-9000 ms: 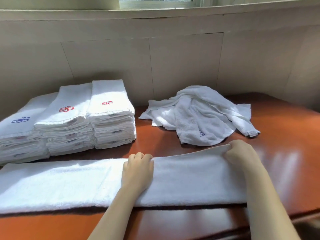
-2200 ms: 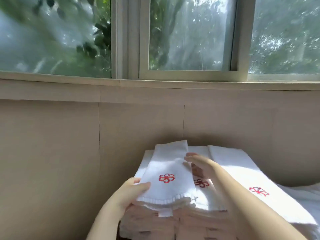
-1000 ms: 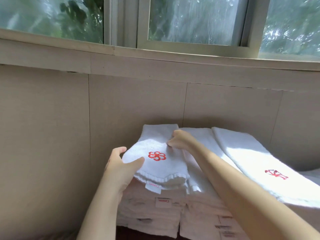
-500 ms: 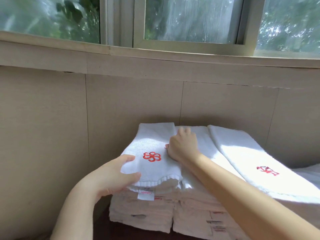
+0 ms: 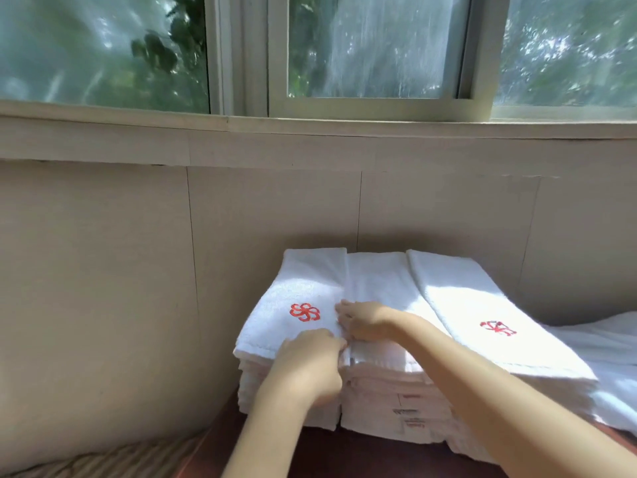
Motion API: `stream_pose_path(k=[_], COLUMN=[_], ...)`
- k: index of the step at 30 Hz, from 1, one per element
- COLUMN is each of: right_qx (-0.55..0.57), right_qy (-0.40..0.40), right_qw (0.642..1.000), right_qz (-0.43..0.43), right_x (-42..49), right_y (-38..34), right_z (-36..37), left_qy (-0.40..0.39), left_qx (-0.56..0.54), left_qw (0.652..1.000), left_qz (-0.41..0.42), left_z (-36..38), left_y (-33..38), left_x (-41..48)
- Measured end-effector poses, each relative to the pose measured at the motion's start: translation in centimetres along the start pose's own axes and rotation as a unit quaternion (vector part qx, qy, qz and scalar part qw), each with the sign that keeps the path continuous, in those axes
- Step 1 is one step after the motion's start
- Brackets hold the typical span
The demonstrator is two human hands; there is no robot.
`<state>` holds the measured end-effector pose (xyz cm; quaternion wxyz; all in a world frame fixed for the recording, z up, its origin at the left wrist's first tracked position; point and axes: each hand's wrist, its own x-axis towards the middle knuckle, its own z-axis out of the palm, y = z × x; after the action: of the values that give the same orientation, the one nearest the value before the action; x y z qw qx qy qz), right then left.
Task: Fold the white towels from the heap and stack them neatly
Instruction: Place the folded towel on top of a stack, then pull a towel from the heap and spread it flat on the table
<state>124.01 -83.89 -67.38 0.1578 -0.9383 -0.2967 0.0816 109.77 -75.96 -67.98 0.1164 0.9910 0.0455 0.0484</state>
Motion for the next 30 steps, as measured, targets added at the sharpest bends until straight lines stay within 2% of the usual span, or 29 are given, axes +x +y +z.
stream_pose_path(k=[2,5,9,13,15,18,22,26,30], right_qx=[-0.037,-0.068,-0.076,-0.039,-0.014,0.034,0.07,0.086,0.036], right_qy=[-0.033,-0.01,0.044,0.072,0.097,0.114,0.14,0.161,0.175], right_qw=[0.996,0.987,0.984,0.986,0.989,0.993,0.979,0.96,0.955], right_qz=[-0.077,-0.142,-0.155,-0.142,-0.11,0.003,0.134,0.214,0.238], right_x=[-2.4,-6.1,-11.6,-18.7,-22.3,-27.4,-33.7,-37.8,-40.1], right_y=[0.7,1.3,1.9,5.8,9.1,15.4,24.0,30.2,35.7], right_z=[-0.3,-0.3,0.5,1.5,2.0,1.8,1.0,0.1,-0.5], left_qy=[-0.016,-0.032,-0.09,-0.119,-0.134,-0.157,-0.177,-0.151,-0.128], left_qx=[-0.004,-0.024,-0.029,-0.051,-0.054,-0.064,-0.094,-0.136,-0.112], left_qw=[1.0,0.999,0.995,0.99,0.988,0.983,0.973,0.965,0.962], left_qz=[0.007,0.017,0.034,0.051,0.059,0.075,0.118,0.164,0.213], left_z=[0.0,-0.6,-1.1,-1.5,-1.1,0.3,3.3,7.0,12.0], left_y=[0.3,1.5,3.5,6.6,8.5,12.1,18.6,25.0,32.1], left_x=[-1.4,-3.4,-6.5,-9.6,-10.6,-11.3,-10.7,-8.9,-6.5])
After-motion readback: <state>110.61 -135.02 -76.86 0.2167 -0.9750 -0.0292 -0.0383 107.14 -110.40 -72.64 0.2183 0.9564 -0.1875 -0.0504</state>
